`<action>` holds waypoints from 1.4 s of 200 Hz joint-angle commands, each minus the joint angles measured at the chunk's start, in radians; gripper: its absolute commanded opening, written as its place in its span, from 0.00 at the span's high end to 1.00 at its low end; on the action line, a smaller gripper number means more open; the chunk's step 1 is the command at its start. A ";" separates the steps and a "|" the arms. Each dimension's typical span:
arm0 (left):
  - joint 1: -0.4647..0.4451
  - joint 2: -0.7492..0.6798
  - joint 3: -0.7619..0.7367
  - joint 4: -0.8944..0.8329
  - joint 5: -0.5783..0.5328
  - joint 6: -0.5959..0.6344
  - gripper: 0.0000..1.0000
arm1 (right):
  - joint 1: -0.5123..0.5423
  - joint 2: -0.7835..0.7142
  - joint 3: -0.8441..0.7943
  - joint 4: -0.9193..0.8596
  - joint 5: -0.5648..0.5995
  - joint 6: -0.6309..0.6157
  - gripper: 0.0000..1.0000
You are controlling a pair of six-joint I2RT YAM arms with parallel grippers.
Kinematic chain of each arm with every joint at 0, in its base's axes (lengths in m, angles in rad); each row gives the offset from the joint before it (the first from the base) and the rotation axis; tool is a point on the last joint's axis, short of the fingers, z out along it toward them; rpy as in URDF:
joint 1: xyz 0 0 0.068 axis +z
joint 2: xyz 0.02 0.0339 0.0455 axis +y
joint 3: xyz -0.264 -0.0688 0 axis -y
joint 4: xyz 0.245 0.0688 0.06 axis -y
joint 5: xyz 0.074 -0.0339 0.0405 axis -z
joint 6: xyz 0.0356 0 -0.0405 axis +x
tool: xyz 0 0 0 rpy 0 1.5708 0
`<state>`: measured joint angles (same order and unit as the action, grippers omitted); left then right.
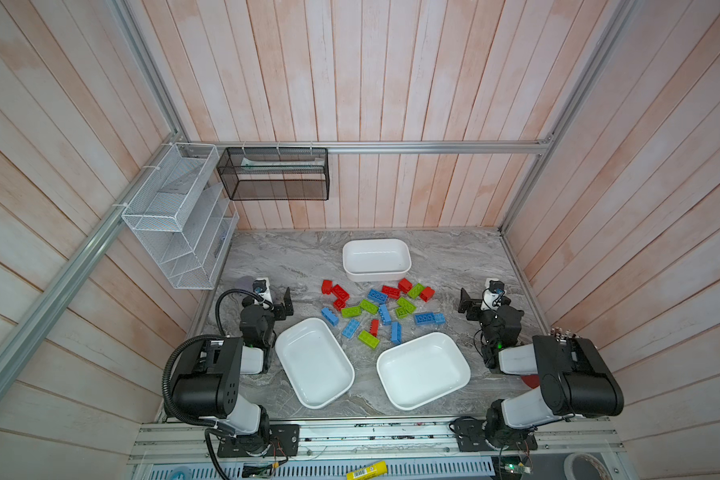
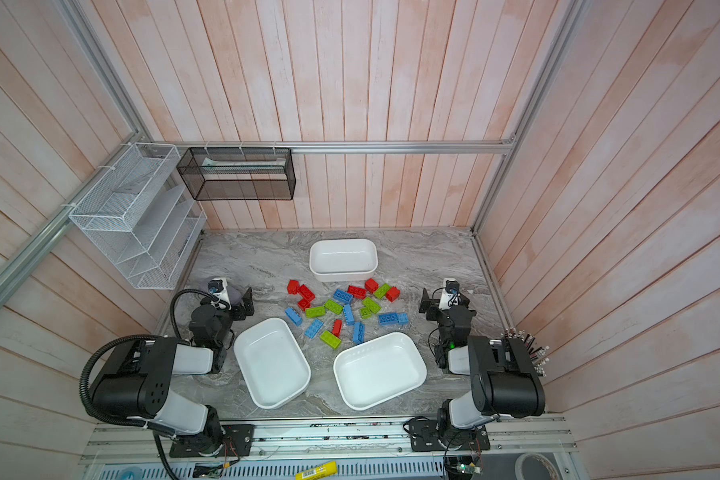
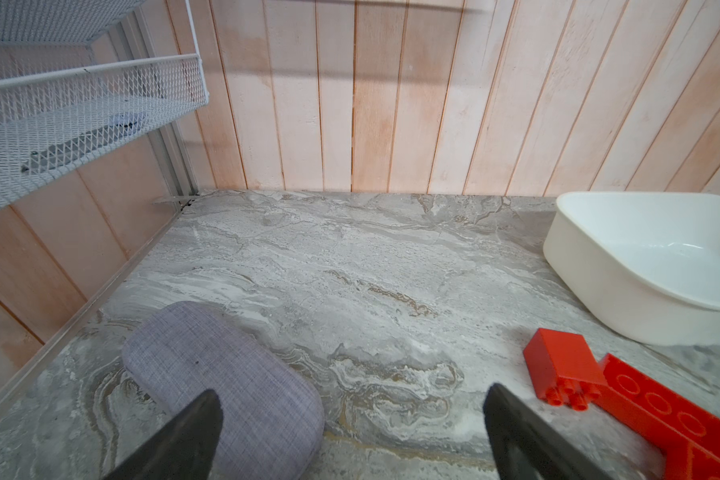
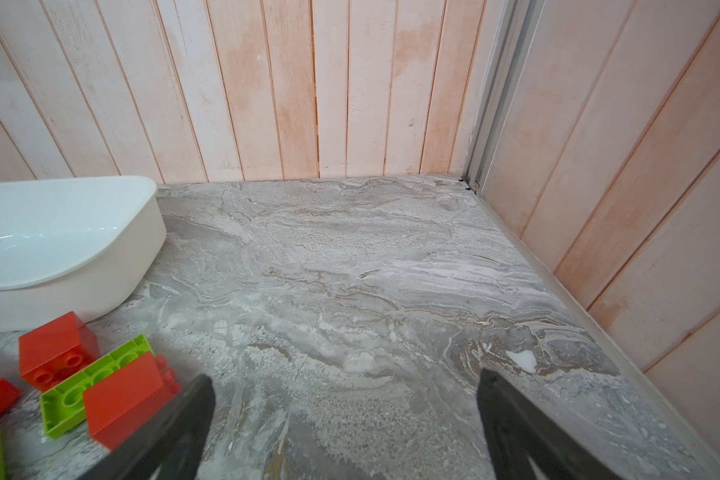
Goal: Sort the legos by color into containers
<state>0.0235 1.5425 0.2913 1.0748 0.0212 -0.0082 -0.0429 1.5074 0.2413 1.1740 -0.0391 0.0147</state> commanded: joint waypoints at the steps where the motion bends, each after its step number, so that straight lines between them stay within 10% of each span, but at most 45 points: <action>1: 0.000 -0.001 0.005 0.017 -0.003 -0.003 0.00 | -0.005 0.004 0.014 0.004 -0.002 -0.002 0.02; 81: -0.001 -0.009 0.007 0.026 0.010 0.003 0.00 | -0.008 -0.022 0.005 0.037 -0.039 0.006 0.02; 168: -0.145 -0.353 0.344 -0.802 -0.089 -0.108 0.00 | -0.004 -0.398 0.141 -0.473 -0.253 0.036 0.02; 205: -0.232 -0.265 0.604 -1.226 -0.142 -0.187 0.00 | 0.003 -0.496 0.301 -0.813 -0.407 0.040 0.02; 280: -0.278 0.026 0.972 -1.735 0.102 -0.011 0.00 | 0.128 -0.418 0.674 -1.420 -0.628 -0.027 0.02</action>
<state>-0.2302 1.5066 1.1965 -0.4515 0.0608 -0.0811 0.0360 1.0546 0.8474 0.0177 -0.5804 0.0143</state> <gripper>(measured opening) 0.998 0.980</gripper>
